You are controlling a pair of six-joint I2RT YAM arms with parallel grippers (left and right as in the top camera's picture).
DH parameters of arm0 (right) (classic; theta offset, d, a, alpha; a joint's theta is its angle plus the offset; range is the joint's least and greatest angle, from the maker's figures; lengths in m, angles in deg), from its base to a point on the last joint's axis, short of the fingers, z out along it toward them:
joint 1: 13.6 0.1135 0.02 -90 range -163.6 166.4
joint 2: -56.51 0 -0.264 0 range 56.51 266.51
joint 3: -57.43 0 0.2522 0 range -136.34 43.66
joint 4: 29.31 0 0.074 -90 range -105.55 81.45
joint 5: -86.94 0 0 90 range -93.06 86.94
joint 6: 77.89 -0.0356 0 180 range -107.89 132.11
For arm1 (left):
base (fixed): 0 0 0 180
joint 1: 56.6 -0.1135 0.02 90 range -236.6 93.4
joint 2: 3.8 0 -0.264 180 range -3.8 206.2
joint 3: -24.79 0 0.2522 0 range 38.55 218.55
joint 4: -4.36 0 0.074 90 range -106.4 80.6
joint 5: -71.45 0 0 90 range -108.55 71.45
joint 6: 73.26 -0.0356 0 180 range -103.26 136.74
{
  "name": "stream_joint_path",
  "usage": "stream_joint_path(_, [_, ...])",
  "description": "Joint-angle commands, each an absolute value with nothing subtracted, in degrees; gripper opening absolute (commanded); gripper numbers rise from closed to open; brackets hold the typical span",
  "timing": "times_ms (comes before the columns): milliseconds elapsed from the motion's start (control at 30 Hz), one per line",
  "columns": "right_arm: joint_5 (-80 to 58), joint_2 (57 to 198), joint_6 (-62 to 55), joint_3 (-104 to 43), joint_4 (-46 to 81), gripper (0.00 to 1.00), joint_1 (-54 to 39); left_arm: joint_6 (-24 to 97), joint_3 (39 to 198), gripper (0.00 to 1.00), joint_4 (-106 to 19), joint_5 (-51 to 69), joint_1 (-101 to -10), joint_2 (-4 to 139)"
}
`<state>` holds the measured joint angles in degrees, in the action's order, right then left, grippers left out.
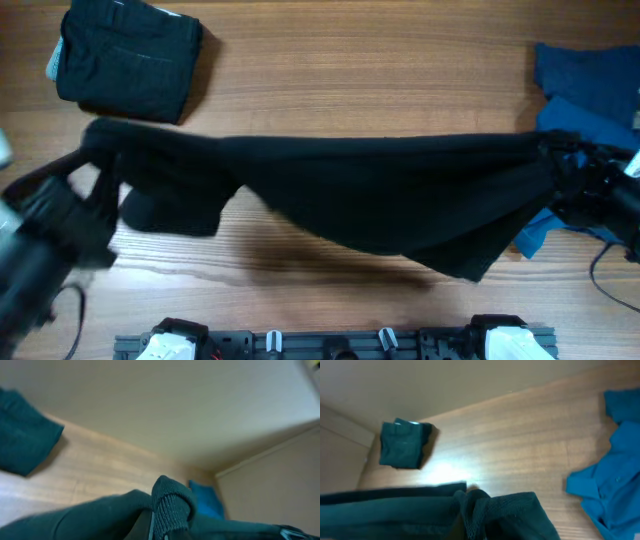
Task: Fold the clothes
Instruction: 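Lift the black garment high with both grippers, stretching it apart, then swing the lifted garment toward the table's far edge with both grippers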
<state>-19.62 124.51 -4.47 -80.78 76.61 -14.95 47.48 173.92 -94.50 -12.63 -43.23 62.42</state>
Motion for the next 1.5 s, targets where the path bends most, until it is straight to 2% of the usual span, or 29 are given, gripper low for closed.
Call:
stream_joint_path(0, [-20.93,124.49,-3.96,-82.88,76.57,0.04,-15.16,48.61,177.88,0.04,-95.03,-12.83,-43.54,62.66])
stream_joint_path(267, [-20.89,124.56,-3.92,-82.88,76.55,0.04,-15.16,48.94,179.63,0.04,-94.92,-13.05,-43.54,62.70])
stream_joint_path(567, [-20.86,129.85,-4.60,-82.88,71.41,0.04,-15.16,48.90,179.63,0.04,-90.68,-21.40,-43.54,69.80])
stream_joint_path(733, [-22.70,142.98,-6.15,-82.88,60.72,0.04,-15.16,45.73,179.63,0.04,-80.06,-23.85,-43.60,84.25])
stream_joint_path(933, [-36.45,156.03,-14.50,-82.88,41.51,0.04,-15.19,43.96,179.63,0.04,-59.99,-25.35,-44.28,100.25])
stream_joint_path(1167, [-44.88,159.35,-19.42,-83.34,27.26,0.04,-16.43,44.16,180.06,0.05,-40.38,-26.91,-46.40,102.55])
stream_joint_path(1300, [-50.65,158.63,-20.40,-88.89,26.17,0.03,-19.95,42.47,181.53,0.04,-41.30,-27.19,-47.25,97.06])
stream_joint_path(1467, [-52.12,156.36,-18.59,-91.88,33.75,0.04,-21.35,40.94,181.51,0.04,-52.25,-26.60,-47.23,89.54])
